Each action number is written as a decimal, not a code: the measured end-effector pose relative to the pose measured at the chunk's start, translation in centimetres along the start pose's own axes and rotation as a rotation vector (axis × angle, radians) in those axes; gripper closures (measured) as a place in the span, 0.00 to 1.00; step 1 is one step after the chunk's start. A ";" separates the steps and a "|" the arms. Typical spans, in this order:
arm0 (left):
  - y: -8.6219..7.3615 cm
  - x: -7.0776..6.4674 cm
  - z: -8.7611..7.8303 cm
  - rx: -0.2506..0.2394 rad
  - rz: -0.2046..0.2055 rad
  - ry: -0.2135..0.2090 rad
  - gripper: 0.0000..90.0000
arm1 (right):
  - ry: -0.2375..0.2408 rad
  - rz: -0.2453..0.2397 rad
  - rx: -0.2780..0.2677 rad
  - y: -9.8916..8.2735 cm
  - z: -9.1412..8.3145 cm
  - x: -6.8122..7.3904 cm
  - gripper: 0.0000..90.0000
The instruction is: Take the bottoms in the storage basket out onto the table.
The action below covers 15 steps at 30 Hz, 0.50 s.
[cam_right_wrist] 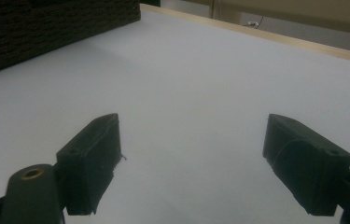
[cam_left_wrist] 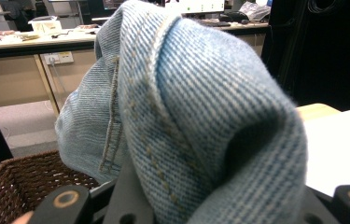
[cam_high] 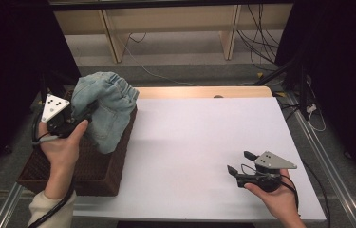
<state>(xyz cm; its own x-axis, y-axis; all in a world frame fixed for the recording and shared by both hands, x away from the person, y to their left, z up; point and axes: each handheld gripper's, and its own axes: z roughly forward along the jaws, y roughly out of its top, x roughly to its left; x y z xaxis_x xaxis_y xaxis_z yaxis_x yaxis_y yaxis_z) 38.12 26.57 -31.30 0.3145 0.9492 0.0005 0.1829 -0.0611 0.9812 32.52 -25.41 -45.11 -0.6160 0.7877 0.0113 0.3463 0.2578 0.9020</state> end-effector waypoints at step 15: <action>0.1 -0.8 0.1 -0.002 0.015 -0.017 0.80 | 0.001 0.000 0.000 0.0 0.0 0.0 0.22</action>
<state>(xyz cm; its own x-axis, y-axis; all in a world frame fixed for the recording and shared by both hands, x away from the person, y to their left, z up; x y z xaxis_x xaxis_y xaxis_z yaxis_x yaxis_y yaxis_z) 38.01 25.76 -31.22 0.3329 0.9429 0.0119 0.1759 -0.0745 0.9816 32.52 -25.41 -45.10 -0.6166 0.7872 0.0115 0.3461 0.2579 0.9021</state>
